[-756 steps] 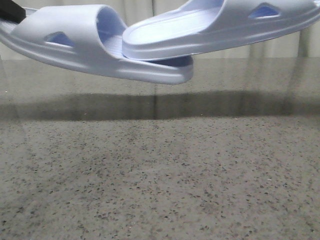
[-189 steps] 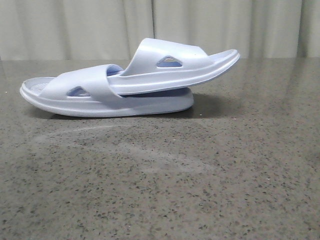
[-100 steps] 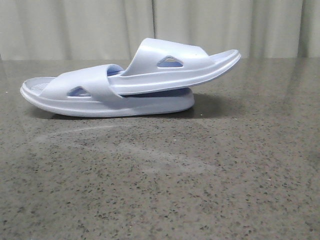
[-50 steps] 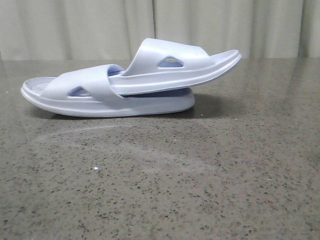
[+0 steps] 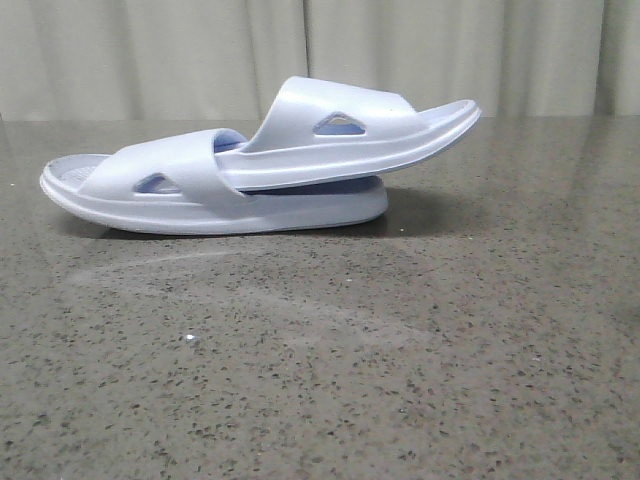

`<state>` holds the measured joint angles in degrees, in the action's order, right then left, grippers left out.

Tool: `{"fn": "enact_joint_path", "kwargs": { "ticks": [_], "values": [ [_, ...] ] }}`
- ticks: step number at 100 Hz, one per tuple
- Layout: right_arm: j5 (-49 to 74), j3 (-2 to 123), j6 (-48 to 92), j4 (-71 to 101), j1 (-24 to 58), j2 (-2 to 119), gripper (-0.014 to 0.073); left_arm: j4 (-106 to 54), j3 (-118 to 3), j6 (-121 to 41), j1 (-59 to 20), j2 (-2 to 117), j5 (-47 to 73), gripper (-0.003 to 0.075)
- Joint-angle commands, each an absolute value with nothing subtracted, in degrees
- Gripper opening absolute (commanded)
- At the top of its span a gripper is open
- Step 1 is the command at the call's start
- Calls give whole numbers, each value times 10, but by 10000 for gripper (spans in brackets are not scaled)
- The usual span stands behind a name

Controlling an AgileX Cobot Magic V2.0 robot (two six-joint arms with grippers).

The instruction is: Insert blue slippers together front up

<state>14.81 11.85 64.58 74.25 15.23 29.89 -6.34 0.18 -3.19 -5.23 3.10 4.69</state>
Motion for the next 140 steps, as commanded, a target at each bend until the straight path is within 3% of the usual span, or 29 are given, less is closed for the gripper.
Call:
{"fn": "enact_joint_path", "kwargs": {
  "ticks": [1,140],
  "values": [
    [141,132,650,753,154,298,-89,-61,8,-27,-43,23,37,15],
    [136,131,650,753,154,298,-89,-24,7,-27,-43,6,49,15]
  ]
}}
